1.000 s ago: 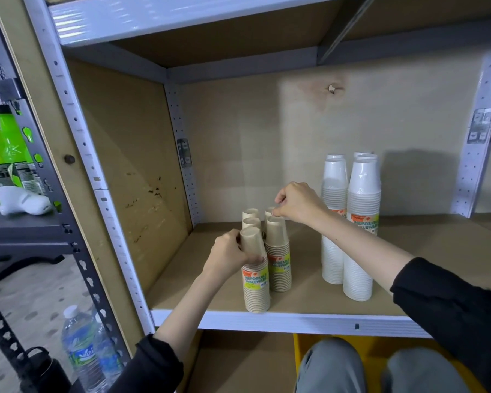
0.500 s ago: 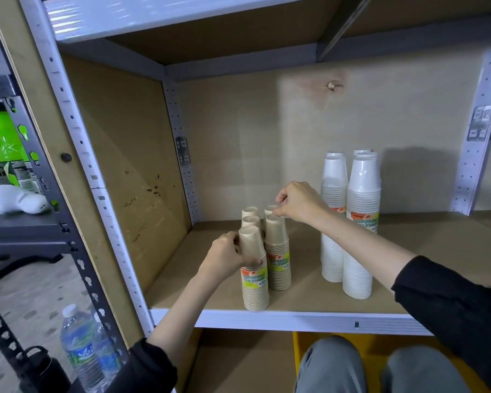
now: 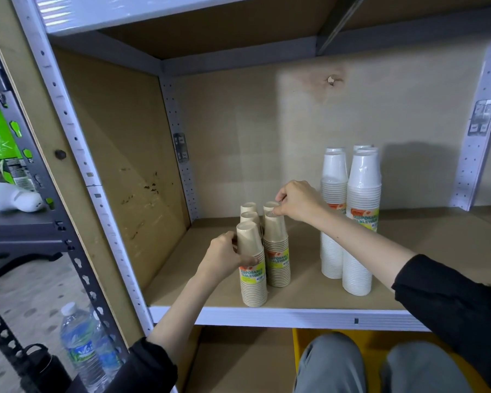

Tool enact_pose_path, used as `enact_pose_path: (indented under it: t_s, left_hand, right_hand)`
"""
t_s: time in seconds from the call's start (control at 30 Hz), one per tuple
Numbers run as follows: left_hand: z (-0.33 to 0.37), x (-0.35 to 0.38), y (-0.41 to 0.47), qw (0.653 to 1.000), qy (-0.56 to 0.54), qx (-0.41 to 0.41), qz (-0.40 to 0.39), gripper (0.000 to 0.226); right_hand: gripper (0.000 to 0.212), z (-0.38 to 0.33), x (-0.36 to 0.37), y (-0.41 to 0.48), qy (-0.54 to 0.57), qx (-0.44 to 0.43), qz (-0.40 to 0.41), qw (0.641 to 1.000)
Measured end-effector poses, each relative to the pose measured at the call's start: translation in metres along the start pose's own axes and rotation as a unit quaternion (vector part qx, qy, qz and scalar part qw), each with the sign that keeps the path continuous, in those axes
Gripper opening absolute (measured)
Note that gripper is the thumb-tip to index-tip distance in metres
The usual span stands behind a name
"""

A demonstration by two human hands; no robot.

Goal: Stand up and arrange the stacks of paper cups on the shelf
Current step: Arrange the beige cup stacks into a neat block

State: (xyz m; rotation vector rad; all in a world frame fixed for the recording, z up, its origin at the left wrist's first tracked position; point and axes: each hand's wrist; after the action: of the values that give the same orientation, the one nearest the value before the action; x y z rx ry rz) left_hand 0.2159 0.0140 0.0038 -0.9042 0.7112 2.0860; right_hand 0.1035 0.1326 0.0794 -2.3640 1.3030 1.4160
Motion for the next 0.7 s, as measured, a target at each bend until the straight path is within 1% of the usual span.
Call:
enact_pose_path:
  t_s: [0.27, 0.5, 0.7]
  left_hand:
    - [0.005, -0.006, -0.001, 0.999, 0.028, 0.001, -0.017, 0.059]
    - [0.012, -0.02, -0.003, 0.998, 0.05, 0.019, 0.029, 0.059]
    - [0.024, -0.034, -0.009, 0.995, 0.066, 0.045, 0.064, 0.047]
  right_hand:
    - [0.039, 0.0, 0.001, 0.0, -0.005, 0.002, -0.002, 1.0]
    - [0.038, -0.006, 0.0, -0.002, -0.026, -0.012, -0.002, 1.0]
    - [0.034, -0.009, -0.003, -0.004, -0.022, -0.017, 0.005, 1.0]
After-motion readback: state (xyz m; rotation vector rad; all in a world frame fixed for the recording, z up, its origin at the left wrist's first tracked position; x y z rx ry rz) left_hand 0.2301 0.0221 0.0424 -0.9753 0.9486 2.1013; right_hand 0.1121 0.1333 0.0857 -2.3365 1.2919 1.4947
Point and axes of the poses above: each hand's wrist, its own y-axis towards the middle knuckle, its own x-axis out of the palm, z = x × y, and after that the axes turned 4 degrees about y, right-handed
